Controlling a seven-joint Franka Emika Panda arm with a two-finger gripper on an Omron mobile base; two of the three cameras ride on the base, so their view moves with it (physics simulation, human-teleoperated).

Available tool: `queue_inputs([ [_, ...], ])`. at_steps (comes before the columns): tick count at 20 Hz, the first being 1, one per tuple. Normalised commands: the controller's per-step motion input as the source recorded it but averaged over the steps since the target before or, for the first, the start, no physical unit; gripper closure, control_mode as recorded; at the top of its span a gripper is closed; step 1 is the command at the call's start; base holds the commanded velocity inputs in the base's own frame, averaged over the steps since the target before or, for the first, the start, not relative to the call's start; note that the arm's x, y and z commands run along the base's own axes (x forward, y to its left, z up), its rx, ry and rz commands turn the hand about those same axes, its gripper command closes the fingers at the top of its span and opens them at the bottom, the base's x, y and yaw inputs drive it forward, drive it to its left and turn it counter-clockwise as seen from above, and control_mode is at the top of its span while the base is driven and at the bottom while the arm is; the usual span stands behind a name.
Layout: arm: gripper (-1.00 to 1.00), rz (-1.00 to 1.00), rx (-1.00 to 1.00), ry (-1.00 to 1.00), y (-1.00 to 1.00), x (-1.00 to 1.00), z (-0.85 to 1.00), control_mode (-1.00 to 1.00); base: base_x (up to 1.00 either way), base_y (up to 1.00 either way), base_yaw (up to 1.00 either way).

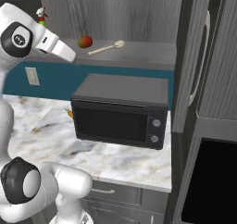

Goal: Pick the spray and dish brush from the cabinet and place them on the counter.

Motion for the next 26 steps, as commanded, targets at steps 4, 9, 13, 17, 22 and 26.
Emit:
queue_inputs([
  [4, -1.0, -0.05, 0.0, -0.09, 0.0, 0.46, 0.08, -1.0, 0.0, 0.0, 0.0],
  [9, -1.0, -0.04, 0.0, -0.12, 0.0, 0.45, 0.0, -1.0, 0.0, 0.0, 0.0],
  [13, -1.0, -0.05, 0.0, -0.1, 0.0, 0.45, 0.01, -1.0, 0.0, 0.0, 0.0],
  [17, -1.0, -0.02, -0.03, -0.01, 0.0, 0.41, 0.0, -1.0, 0.0, 0.0, 0.0],
  [22, -1.0, 0.03, 0.0, 0.2, -0.06, 0.28, 0.08, -1.0, 0.0, 0.0, 0.0],
  [26, -1.0, 0.03, 0.0, 0.17, -0.07, 0.3, 0.15, -1.0, 0.0, 0.0, 0.0],
])
